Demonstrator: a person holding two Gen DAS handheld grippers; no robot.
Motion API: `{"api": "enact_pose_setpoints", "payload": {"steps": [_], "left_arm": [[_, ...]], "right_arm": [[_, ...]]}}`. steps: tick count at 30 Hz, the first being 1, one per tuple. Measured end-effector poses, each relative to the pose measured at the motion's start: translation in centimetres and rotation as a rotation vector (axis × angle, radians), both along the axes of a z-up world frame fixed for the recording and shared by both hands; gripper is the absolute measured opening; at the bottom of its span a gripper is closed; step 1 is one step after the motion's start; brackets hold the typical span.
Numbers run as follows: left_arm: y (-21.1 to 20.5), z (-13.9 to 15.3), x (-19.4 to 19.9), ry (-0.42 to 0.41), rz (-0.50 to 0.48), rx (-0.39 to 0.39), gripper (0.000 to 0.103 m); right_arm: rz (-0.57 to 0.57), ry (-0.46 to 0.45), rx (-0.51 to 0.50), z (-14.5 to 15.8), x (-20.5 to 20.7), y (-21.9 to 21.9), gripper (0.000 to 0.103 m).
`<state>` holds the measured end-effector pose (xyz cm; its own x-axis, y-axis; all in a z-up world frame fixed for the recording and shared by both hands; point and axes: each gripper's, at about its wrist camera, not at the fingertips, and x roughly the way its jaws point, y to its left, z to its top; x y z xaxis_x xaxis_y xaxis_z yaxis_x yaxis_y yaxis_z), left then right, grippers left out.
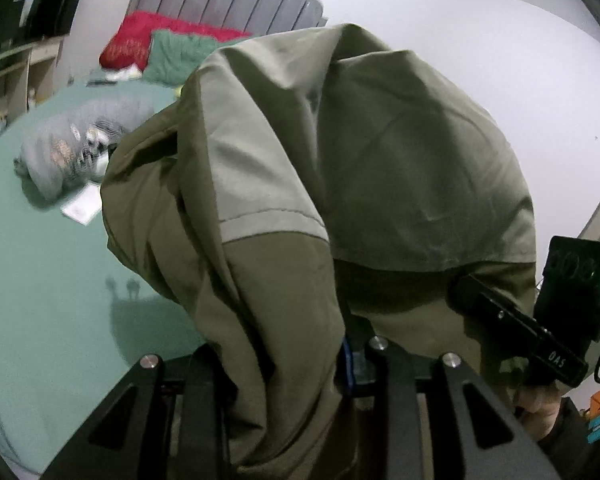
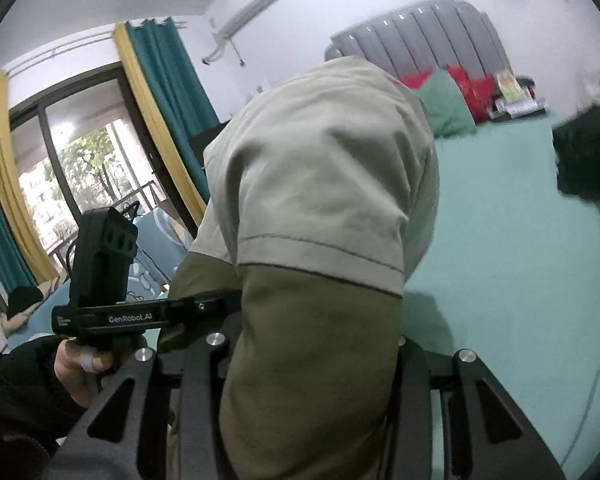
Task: Fold large clothes
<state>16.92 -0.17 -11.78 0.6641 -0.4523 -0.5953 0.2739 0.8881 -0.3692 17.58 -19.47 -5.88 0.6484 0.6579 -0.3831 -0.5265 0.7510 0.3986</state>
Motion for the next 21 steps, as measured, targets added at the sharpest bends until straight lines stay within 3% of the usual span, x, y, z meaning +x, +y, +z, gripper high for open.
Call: {"api": "enact_pose_setpoints", "payload": {"steps": [10,21], "left_arm": [[4.9,4.9,-2.6,-0.124,0.028,-0.009,0.029],[12.6,8.7,-5.0,-0.201,0.129,0.054,0.028]], "right_arm": [[0.054,-0.106,-0.007,5.1,-0.1,4.6,0.036],[0.159,-0.150,0.062,6.3,2.3,13.2,0.036]]}}
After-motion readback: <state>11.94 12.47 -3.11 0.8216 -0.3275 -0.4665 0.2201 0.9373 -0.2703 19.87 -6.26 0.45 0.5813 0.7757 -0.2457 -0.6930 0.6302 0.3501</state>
